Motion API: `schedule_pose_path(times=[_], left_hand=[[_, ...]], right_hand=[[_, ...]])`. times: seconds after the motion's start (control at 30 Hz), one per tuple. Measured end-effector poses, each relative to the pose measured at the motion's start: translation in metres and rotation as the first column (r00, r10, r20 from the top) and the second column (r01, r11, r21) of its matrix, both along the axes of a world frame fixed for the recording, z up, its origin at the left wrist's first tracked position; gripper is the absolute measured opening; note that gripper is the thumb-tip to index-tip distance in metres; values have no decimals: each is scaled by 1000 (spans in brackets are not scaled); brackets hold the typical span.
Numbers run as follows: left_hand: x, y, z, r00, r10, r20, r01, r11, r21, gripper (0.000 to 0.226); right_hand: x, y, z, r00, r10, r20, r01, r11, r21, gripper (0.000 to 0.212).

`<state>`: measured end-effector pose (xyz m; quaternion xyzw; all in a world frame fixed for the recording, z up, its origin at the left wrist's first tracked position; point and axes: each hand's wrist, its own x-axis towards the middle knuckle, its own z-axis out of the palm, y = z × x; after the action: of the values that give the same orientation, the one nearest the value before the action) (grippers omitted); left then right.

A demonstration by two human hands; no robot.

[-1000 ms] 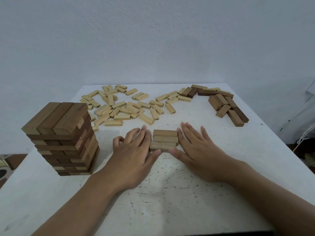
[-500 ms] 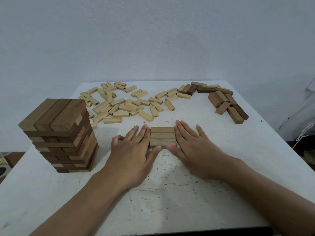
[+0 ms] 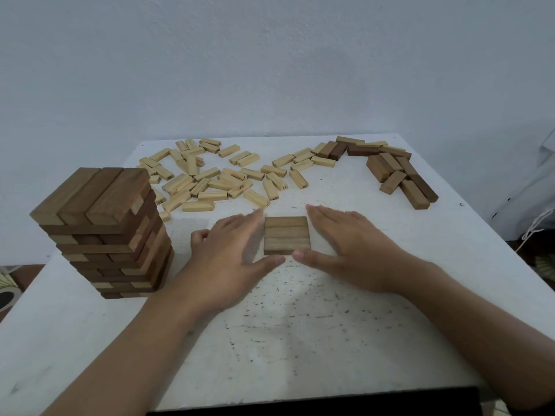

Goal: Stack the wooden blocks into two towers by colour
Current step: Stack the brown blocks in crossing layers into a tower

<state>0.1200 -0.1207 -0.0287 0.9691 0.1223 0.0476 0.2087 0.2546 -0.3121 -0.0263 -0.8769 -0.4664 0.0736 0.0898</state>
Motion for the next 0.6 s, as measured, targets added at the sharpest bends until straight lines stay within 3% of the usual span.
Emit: schedule_pose_path(times=[0.2,0.37,0.6], left_hand=[[-1,-4,9,999,-29,34,34,985,-166,77],[3,-7,9,998,-55,3,55,988,-144,69],[5,0,7,999,-51,-3,50,991,-126,69]], right_hand=[[5,1,1,993,34,-116,-1,960,280,87],[7,-1,-2,994,71,-83,-49,969,242,84],[9,-1,-3,992,84,-90,-52,951,305,72]])
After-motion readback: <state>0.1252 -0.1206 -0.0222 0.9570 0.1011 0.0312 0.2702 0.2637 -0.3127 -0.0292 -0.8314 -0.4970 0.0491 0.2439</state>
